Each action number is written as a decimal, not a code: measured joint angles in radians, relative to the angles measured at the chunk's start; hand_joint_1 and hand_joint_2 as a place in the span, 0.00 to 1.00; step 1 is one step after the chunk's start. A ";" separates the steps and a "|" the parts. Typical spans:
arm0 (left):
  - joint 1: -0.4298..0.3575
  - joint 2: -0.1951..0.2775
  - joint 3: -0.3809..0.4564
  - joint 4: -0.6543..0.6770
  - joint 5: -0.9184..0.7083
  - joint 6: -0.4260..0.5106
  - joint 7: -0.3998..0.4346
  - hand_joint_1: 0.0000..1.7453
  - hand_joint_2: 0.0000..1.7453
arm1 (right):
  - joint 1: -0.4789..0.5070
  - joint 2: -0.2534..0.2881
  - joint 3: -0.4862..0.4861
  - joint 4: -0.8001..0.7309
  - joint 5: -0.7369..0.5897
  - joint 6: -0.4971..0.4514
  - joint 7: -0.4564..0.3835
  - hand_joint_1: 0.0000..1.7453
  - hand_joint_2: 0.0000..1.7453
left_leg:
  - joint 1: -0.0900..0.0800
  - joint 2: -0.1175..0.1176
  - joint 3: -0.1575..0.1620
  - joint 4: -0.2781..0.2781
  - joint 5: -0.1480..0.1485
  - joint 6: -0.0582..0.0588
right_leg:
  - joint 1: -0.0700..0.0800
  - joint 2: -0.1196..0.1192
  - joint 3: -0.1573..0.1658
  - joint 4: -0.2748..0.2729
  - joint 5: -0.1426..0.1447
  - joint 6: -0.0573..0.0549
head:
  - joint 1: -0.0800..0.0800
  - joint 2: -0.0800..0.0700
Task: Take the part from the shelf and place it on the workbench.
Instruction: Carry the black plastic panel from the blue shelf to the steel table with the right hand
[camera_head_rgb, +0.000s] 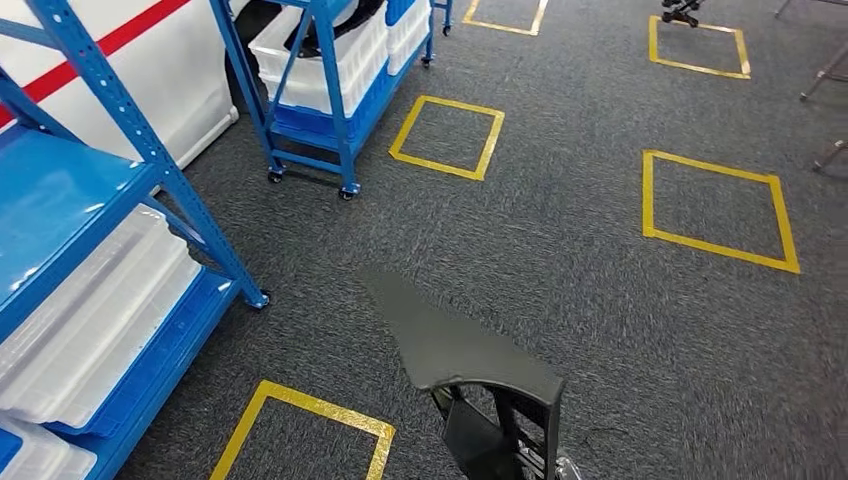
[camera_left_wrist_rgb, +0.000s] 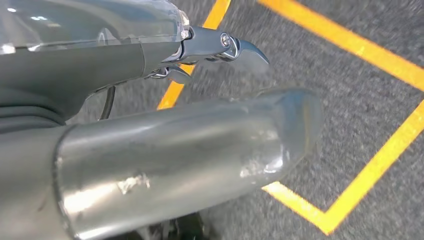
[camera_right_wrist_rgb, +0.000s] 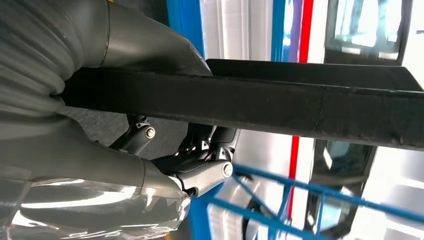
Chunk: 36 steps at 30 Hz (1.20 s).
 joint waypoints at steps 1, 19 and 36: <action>-0.001 0.000 0.000 0.000 0.000 0.000 0.000 0.00 0.00 | 0.000 0.000 0.000 0.000 0.001 0.000 0.002 1.00 1.00 | -0.001 0.015 -0.001 0.000 -0.001 0.000 | -0.001 -0.005 0.006 -0.003 0.010 0.001 | 0.000 0.000; -0.004 0.002 -0.001 0.000 -0.018 -0.011 0.004 0.00 0.00 | -0.001 0.001 0.001 -0.009 0.025 -0.008 0.016 1.00 1.00 | 0.008 -0.077 -0.053 0.134 -0.040 -0.050 | 0.011 0.074 0.145 -0.264 0.112 -0.044 | 0.000 0.000; -0.008 0.000 -0.001 0.001 -0.027 -0.011 0.006 0.00 0.00 | 0.003 0.007 0.004 -0.008 0.038 -0.023 0.025 1.00 1.00 | -0.004 0.053 -0.006 0.007 -0.007 -0.018 | 0.012 -0.074 0.150 -0.250 0.094 -0.011 | 0.000 0.000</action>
